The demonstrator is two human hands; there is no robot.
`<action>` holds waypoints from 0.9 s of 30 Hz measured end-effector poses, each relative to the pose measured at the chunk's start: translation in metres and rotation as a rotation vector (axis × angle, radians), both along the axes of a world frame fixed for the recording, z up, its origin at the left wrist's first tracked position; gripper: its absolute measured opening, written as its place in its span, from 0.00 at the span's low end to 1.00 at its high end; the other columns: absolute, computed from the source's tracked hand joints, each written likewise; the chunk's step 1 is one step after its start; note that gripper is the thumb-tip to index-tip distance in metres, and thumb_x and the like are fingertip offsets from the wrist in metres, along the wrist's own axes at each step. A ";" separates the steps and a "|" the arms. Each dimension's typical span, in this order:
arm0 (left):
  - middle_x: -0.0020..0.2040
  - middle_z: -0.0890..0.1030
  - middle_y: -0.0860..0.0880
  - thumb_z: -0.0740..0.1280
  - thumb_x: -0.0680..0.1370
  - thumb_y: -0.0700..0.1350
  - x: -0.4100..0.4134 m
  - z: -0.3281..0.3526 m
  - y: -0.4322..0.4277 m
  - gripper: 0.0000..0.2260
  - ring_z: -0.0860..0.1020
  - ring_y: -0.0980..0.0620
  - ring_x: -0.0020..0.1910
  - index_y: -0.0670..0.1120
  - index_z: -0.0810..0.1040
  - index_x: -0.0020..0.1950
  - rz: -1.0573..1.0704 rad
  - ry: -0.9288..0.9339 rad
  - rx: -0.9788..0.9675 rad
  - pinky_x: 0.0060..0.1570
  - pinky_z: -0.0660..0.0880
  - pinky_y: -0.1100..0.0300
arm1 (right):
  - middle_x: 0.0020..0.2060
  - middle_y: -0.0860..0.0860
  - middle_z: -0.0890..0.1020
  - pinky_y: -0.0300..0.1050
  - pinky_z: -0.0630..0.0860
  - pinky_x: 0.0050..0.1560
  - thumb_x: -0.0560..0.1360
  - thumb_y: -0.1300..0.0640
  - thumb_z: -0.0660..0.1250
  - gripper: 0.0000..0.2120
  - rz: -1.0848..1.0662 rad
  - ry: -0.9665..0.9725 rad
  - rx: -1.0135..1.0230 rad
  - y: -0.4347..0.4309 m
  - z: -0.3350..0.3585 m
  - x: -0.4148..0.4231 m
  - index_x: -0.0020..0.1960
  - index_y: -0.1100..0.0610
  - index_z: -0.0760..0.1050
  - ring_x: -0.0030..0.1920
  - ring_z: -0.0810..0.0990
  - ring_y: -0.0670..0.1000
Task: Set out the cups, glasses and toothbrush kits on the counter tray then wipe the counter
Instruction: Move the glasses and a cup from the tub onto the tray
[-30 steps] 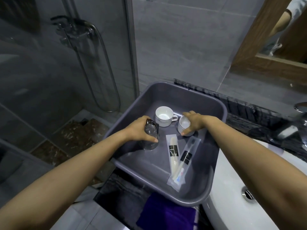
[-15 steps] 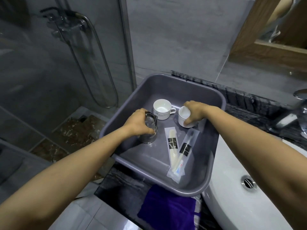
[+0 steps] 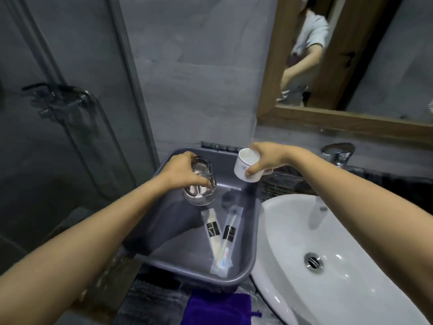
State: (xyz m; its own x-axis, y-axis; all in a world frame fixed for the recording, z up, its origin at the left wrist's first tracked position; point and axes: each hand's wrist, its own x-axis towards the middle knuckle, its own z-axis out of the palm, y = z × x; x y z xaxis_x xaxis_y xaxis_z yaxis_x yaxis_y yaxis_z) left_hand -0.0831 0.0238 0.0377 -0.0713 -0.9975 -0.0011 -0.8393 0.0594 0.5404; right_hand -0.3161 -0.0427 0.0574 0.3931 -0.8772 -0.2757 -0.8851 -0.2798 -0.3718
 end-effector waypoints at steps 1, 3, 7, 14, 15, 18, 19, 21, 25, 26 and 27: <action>0.51 0.77 0.50 0.77 0.62 0.51 -0.009 0.011 0.000 0.30 0.77 0.50 0.53 0.43 0.73 0.59 -0.020 0.002 -0.016 0.48 0.71 0.60 | 0.44 0.60 0.83 0.48 0.75 0.41 0.65 0.50 0.74 0.23 -0.009 0.001 -0.019 0.007 0.012 -0.009 0.54 0.62 0.74 0.41 0.79 0.58; 0.51 0.77 0.50 0.77 0.62 0.50 -0.028 0.031 0.002 0.31 0.76 0.50 0.53 0.43 0.72 0.61 -0.051 0.015 -0.053 0.48 0.69 0.61 | 0.38 0.57 0.81 0.45 0.72 0.38 0.66 0.50 0.74 0.21 -0.037 -0.008 -0.044 0.022 0.034 -0.029 0.51 0.62 0.74 0.37 0.77 0.55; 0.58 0.78 0.48 0.78 0.62 0.51 -0.076 0.062 0.002 0.33 0.76 0.49 0.57 0.44 0.71 0.63 -0.145 0.007 -0.111 0.49 0.69 0.61 | 0.45 0.53 0.80 0.50 0.74 0.47 0.66 0.46 0.73 0.22 -0.085 0.022 -0.145 0.047 0.067 -0.076 0.51 0.59 0.73 0.45 0.76 0.55; 0.63 0.76 0.47 0.77 0.62 0.53 -0.195 0.090 0.020 0.38 0.74 0.50 0.60 0.44 0.68 0.67 -0.329 0.022 -0.140 0.50 0.67 0.63 | 0.47 0.52 0.81 0.51 0.75 0.51 0.64 0.45 0.74 0.21 -0.181 0.032 -0.229 0.101 0.093 -0.187 0.49 0.57 0.75 0.49 0.78 0.55; 0.63 0.76 0.47 0.77 0.62 0.53 -0.214 0.091 0.024 0.38 0.74 0.50 0.60 0.44 0.68 0.67 -0.350 0.019 -0.137 0.50 0.68 0.62 | 0.46 0.51 0.81 0.51 0.75 0.51 0.64 0.45 0.74 0.20 -0.200 0.027 -0.225 0.110 0.094 -0.206 0.49 0.56 0.75 0.49 0.78 0.54; 0.62 0.76 0.47 0.77 0.62 0.53 -0.273 0.090 0.036 0.37 0.74 0.50 0.59 0.44 0.69 0.66 -0.404 0.017 -0.132 0.51 0.70 0.60 | 0.44 0.49 0.80 0.46 0.74 0.45 0.65 0.47 0.75 0.19 -0.255 -0.003 -0.197 0.137 0.098 -0.263 0.49 0.56 0.74 0.45 0.77 0.51; 0.61 0.77 0.47 0.77 0.61 0.53 -0.293 0.088 0.040 0.36 0.75 0.50 0.58 0.44 0.69 0.65 -0.419 0.016 -0.129 0.52 0.72 0.59 | 0.42 0.48 0.79 0.46 0.73 0.44 0.65 0.48 0.75 0.19 -0.271 -0.010 -0.184 0.145 0.098 -0.282 0.49 0.57 0.74 0.43 0.77 0.50; 0.58 0.78 0.47 0.78 0.61 0.53 -0.333 0.083 0.049 0.34 0.75 0.50 0.54 0.44 0.71 0.63 -0.446 0.014 -0.112 0.54 0.74 0.56 | 0.39 0.48 0.78 0.46 0.73 0.42 0.64 0.48 0.75 0.20 -0.306 -0.002 -0.163 0.156 0.096 -0.319 0.49 0.57 0.73 0.40 0.75 0.50; 0.56 0.78 0.46 0.78 0.61 0.53 -0.404 0.070 0.059 0.33 0.76 0.49 0.53 0.43 0.72 0.61 -0.480 0.018 -0.076 0.55 0.74 0.53 | 0.43 0.56 0.81 0.40 0.72 0.33 0.62 0.46 0.75 0.25 -0.335 0.045 -0.112 0.172 0.090 -0.386 0.52 0.57 0.72 0.38 0.76 0.51; 0.56 0.78 0.46 0.78 0.61 0.53 -0.419 0.067 0.060 0.33 0.76 0.48 0.54 0.42 0.72 0.61 -0.486 0.021 -0.071 0.56 0.74 0.52 | 0.42 0.52 0.79 0.39 0.72 0.32 0.63 0.47 0.75 0.24 -0.344 0.052 -0.108 0.176 0.088 -0.401 0.52 0.57 0.71 0.38 0.76 0.50; 0.56 0.78 0.46 0.78 0.61 0.53 -0.433 0.064 0.062 0.33 0.76 0.47 0.55 0.42 0.72 0.61 -0.490 0.020 -0.068 0.56 0.74 0.52 | 0.42 0.49 0.78 0.40 0.72 0.34 0.65 0.48 0.75 0.22 -0.356 0.060 -0.108 0.180 0.085 -0.415 0.53 0.56 0.71 0.40 0.76 0.49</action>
